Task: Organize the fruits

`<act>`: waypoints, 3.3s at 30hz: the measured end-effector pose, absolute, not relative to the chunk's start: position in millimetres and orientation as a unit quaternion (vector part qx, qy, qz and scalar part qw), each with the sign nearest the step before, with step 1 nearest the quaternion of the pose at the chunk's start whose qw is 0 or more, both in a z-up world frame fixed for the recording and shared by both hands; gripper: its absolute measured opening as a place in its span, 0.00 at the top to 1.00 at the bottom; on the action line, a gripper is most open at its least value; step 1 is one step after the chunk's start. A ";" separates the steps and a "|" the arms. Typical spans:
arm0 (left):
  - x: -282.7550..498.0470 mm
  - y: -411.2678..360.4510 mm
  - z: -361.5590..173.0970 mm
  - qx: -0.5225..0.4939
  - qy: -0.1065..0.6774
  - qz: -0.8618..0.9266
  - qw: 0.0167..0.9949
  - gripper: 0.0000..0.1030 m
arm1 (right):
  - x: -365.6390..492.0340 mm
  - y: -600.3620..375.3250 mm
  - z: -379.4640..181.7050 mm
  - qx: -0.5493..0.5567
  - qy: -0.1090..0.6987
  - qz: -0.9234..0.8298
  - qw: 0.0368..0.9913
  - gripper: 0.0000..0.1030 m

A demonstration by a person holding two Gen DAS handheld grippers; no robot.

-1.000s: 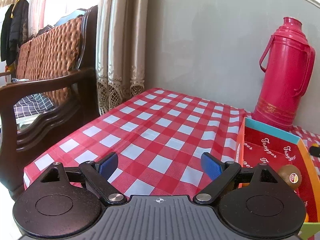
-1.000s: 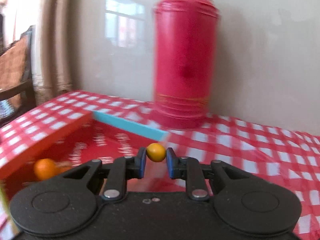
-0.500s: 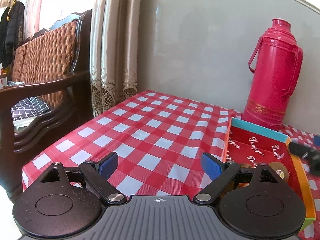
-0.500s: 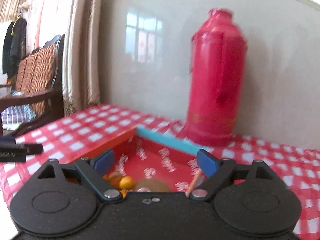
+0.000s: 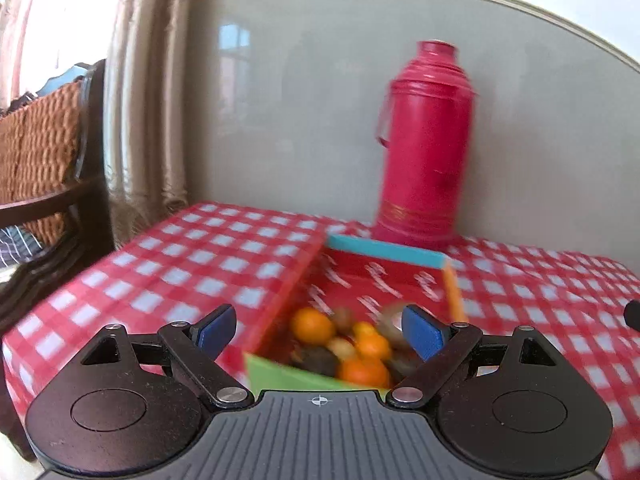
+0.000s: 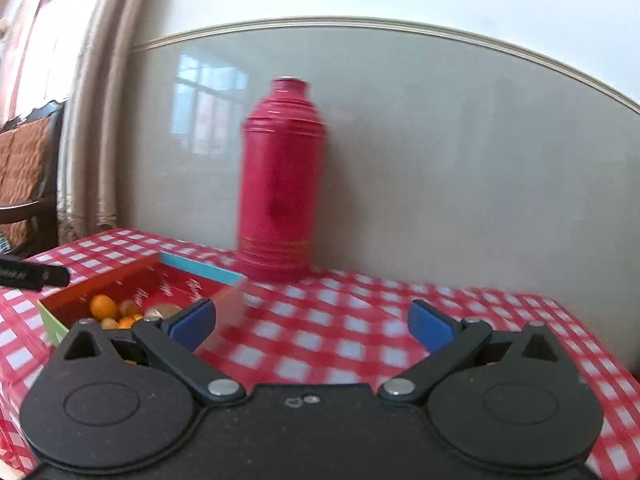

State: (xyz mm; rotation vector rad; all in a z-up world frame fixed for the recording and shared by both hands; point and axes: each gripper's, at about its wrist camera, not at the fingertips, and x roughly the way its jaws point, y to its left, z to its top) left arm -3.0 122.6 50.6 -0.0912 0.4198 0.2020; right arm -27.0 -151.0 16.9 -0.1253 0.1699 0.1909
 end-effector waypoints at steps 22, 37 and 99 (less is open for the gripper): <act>-82.7 79.9 37.7 -0.029 0.178 0.086 0.980 0.04 | -67.6 -175.6 -11.5 -0.031 0.096 0.036 0.994 0.06; -78.6 76.5 36.2 -0.031 0.173 0.076 0.982 0.04 | -65.8 -166.1 -14.2 -0.065 0.095 0.039 0.993 0.06; -79.3 72.3 34.4 -0.019 0.161 0.090 0.983 0.13 | -67.4 -171.4 -13.2 -0.049 0.092 0.034 0.994 0.06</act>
